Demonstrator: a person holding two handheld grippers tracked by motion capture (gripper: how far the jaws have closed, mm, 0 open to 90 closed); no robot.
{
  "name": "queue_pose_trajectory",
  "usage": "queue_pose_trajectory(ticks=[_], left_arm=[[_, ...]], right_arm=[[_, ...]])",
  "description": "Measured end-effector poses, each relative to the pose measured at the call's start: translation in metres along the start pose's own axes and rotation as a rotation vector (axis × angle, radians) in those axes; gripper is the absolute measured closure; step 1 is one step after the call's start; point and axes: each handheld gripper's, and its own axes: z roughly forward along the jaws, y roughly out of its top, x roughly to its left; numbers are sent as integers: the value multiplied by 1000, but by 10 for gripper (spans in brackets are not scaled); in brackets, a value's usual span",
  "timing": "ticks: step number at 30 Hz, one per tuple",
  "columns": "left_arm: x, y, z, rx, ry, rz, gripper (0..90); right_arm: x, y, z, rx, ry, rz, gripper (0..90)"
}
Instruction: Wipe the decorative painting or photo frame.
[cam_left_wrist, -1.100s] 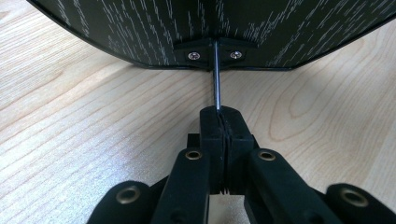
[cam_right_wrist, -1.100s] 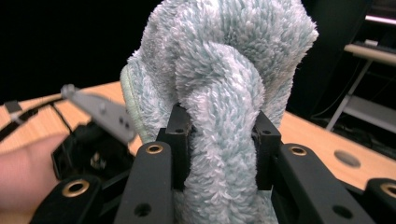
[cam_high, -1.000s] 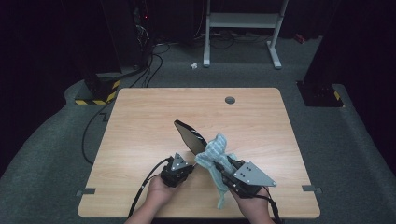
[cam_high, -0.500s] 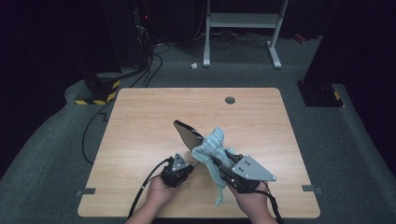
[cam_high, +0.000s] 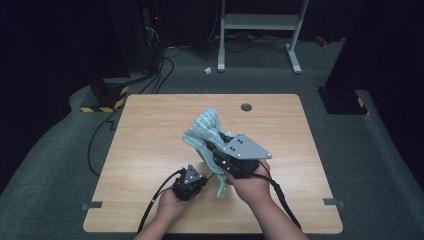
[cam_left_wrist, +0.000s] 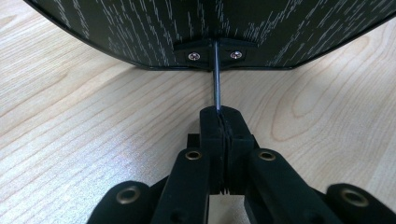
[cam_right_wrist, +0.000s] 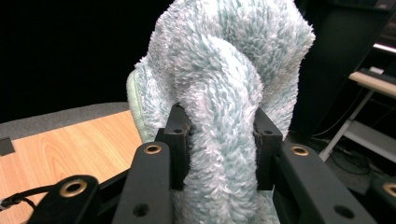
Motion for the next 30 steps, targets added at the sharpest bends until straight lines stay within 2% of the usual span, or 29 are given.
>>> queue_pose_trajectory(ticks=[4,9,13,14,17,21,26,30], left_arm=[[0,0,0,1,3,6,886],[0,0,0,1,3,6,886],[0,0,0,0,2,1,886],[0,0,0,-2,9,3,886],[1,0,0,-1,9,-1,886],[0,0,0,-5,15,-2,886],[0,0,0,-3,16,-2,886],[2,0,0,-5,14,-20,885]], right_arm=[[-1,-5,-1,-7,13,17,669],[1,-17,-14,-19,3,7,670],[2,-33,-28,-30,4,14,669],[3,-40,-32,-26,-1,7,670],[8,-76,-38,19,-11,15,670],[6,-113,-49,42,2,78,669],[7,-140,-58,88,-5,94,669],[9,-155,-55,130,-16,94,668]])
